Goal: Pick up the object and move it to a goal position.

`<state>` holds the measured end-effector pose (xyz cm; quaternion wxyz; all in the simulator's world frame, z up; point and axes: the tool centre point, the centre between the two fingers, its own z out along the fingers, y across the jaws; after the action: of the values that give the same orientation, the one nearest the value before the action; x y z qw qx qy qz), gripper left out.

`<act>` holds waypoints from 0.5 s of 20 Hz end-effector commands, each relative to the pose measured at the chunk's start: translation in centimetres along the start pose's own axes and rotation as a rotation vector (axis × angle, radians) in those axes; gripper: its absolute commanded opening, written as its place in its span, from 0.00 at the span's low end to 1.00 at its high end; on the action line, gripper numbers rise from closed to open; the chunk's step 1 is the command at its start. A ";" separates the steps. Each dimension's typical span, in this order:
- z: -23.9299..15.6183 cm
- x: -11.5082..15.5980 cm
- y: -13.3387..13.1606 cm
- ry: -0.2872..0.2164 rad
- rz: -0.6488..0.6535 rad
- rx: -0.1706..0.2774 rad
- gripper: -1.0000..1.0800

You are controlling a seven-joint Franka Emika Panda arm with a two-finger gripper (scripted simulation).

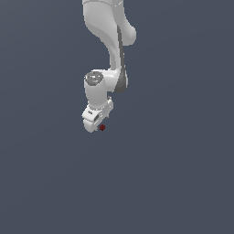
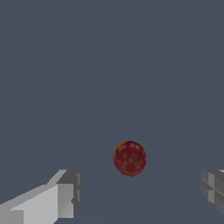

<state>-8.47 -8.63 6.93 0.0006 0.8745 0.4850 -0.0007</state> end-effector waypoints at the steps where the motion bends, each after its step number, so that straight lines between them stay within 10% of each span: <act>1: 0.1 -0.1 -0.1 0.001 -0.019 0.000 0.96; 10: 0.7 -0.2 -0.1 0.001 -0.025 0.000 0.96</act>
<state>-8.67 -8.75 6.49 0.0002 0.8685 0.4957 0.0001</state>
